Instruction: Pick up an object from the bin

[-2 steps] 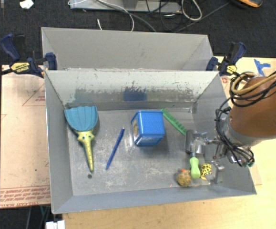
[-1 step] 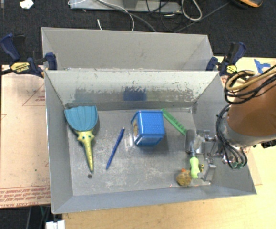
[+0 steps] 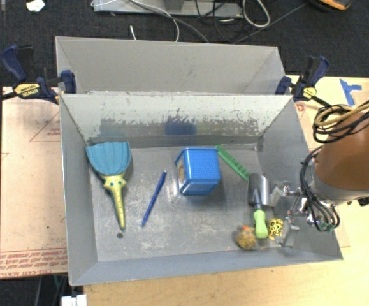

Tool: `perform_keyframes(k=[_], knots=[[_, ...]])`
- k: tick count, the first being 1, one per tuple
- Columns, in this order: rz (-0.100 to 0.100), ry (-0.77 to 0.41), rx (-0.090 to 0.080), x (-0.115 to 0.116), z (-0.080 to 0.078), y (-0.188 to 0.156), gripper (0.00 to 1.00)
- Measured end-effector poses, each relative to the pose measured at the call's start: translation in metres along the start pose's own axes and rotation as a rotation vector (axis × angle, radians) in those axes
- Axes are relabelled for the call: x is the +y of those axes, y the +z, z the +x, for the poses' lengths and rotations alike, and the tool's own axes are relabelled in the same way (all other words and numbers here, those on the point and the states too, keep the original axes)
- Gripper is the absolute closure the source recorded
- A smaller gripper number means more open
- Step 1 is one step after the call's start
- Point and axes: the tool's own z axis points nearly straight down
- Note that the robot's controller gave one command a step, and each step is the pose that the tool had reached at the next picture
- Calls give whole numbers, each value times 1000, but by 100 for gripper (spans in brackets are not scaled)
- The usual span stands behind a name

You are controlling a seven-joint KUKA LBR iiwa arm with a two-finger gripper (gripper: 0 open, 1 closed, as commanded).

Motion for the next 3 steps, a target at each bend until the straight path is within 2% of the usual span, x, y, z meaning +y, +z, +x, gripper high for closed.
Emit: perform_keyframes(k=[1,2,3], knots=[[-2,-3,-4,33,10,-11,0],[0,81,-6,22,4,36,0],[-6,107,-11,68,14,44,100]])
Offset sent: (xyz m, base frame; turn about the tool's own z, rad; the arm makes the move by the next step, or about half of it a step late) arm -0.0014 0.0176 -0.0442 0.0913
